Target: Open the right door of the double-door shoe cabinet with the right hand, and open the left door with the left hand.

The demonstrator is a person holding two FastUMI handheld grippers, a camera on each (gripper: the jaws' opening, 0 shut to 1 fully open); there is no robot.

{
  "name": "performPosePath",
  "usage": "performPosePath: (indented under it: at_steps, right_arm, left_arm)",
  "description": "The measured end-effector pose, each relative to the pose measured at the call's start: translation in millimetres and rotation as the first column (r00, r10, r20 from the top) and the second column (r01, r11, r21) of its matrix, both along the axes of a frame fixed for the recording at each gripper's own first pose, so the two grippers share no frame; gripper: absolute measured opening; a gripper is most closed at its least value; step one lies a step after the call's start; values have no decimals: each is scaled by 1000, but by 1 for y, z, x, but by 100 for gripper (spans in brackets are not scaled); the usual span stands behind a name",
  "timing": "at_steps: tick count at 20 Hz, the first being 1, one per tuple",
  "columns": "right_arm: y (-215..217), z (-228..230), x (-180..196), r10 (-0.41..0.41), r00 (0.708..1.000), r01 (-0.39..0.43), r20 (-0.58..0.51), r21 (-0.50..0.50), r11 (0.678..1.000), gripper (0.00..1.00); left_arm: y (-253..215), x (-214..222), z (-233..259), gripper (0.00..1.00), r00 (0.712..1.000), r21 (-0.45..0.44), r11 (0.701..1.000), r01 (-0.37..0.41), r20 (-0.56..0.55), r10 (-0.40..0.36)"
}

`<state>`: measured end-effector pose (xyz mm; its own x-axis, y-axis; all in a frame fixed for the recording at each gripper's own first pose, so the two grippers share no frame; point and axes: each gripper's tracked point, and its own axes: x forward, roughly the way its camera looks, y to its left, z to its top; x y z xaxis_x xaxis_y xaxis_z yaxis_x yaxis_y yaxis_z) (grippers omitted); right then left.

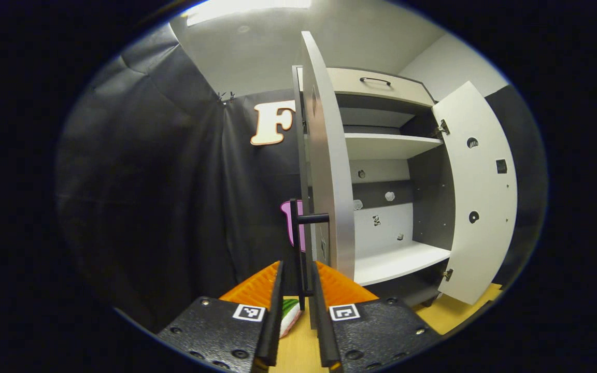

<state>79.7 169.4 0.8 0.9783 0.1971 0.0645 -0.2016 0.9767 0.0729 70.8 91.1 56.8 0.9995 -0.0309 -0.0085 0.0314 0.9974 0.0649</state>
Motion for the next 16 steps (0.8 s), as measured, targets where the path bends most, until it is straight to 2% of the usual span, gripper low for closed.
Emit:
performPosePath:
  at_steps: [1, 2, 3, 4, 6, 7, 9, 12, 13, 14, 15, 16]
  right_arm:
    - [-3, 3, 2, -5, 1000, 5, 2, 1, 1000, 98]
    - [-5, 5, 3, -10, 1000, 10, 3, 4, 1000, 98]
    - [-5, 8, 4, -12, 1000, 12, 6, 7, 1000, 98]
    - [-6, 11, 4, -12, 1000, 12, 9, 10, 1000, 98]
    - [-8, 14, 6, -14, 1000, 14, 9, 13, 1000, 94]
    - [-8, 17, 7, -17, 1000, 17, 11, 13, 1000, 94]
    - [-7, 23, 8, -16, 1000, 16, 17, 10, 1000, 94]
    - [-8, 30, 4, -17, 999, 17, 27, 0, 1000, 94]
    - [-8, 32, 3, -18, 999, 18, 33, 2, 1000, 94]
    - [-8, 34, 0, -16, 999, 15, 39, 5, 1000, 94]
    - [-8, 35, -1, -12, 999, 12, 44, 9, 1000, 98]
    - [-8, 38, -3, -7, 999, 7, 47, 9, 1000, 94]
  left_arm:
    - [-1, -6, -1, 41, 1000, -8, 1000, -10, -10, 10]
    - [-3, -12, -4, 39, 1000, -12, 1000, -18, -16, 18]
    - [-3, -17, -5, 50, 999, -18, 999, -33, -22, 33]
    - [-7, -21, -8, 51, 999, -28, 999, -36, -38, 35]
    - [-22, -35, -23, 67, 995, -53, 998, -32, -92, 27]
    - [-32, -41, -26, 79, 995, -68, 998, -15, -100, 8]
    - [-50, -48, -33, 91, 993, -73, 997, 7, -114, -16]
    - [-85, -60, -38, 96, 992, -74, 996, 55, -105, -63]
    - [-94, -64, -39, 94, 993, -68, 995, 73, -90, -79]
    - [-107, -68, -39, 96, 992, -61, 994, 95, -76, -99]
    - [-117, -74, -40, 96, 992, -57, 993, 102, -67, -106]
    - [-127, -80, -41, 96, 992, -58, 992, 111, -58, -115]
